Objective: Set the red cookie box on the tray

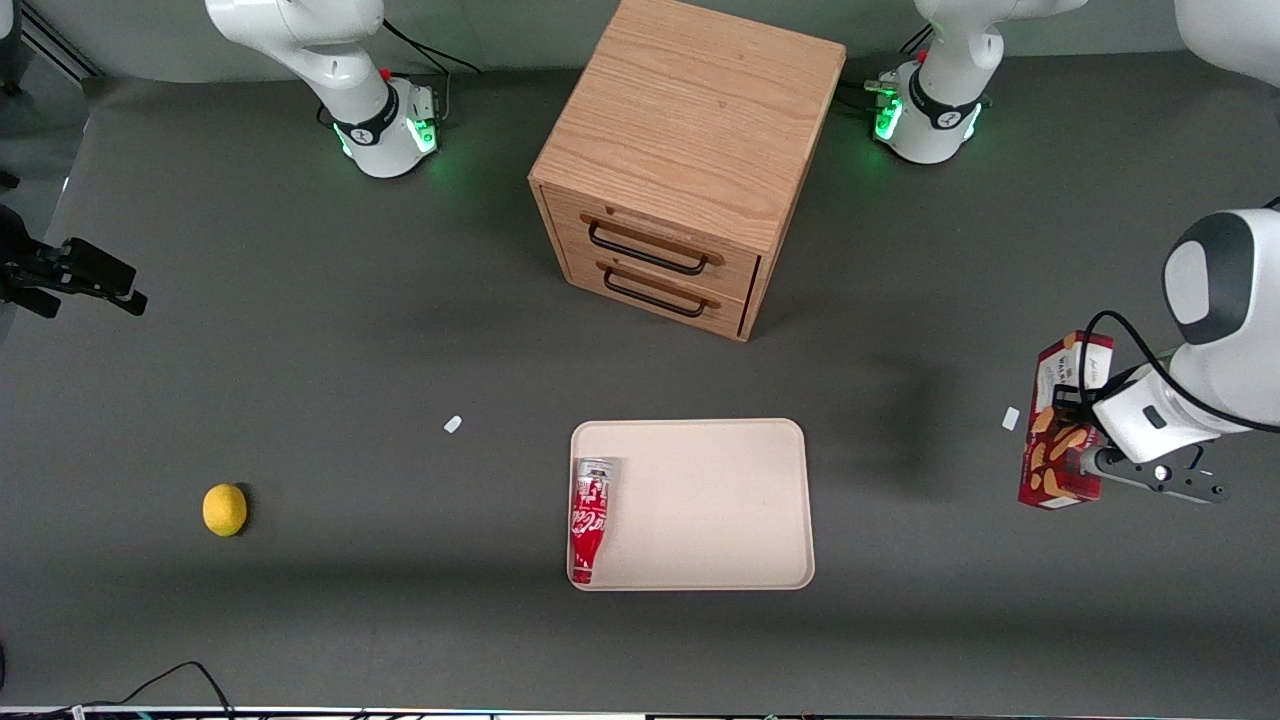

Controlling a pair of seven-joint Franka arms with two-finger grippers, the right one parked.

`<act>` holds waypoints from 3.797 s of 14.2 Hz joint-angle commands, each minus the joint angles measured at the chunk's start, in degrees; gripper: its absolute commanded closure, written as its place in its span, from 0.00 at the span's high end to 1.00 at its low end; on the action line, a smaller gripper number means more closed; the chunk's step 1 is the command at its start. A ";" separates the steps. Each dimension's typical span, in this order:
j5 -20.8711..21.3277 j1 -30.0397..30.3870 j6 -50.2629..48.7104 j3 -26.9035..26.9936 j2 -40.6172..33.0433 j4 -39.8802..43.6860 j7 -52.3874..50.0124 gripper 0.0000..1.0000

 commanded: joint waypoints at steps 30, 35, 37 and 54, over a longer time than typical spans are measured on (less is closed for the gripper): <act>3.07 -20.60 16.07 -2.93 32.13 21.18 -42.05 0.99; 3.08 -21.04 17.39 -2.93 31.69 21.09 -42.84 1.00; 2.64 -20.96 17.39 -2.84 31.08 21.09 -42.84 1.00; 0.89 -11.22 5.81 -2.93 -3.00 1.68 -35.31 1.00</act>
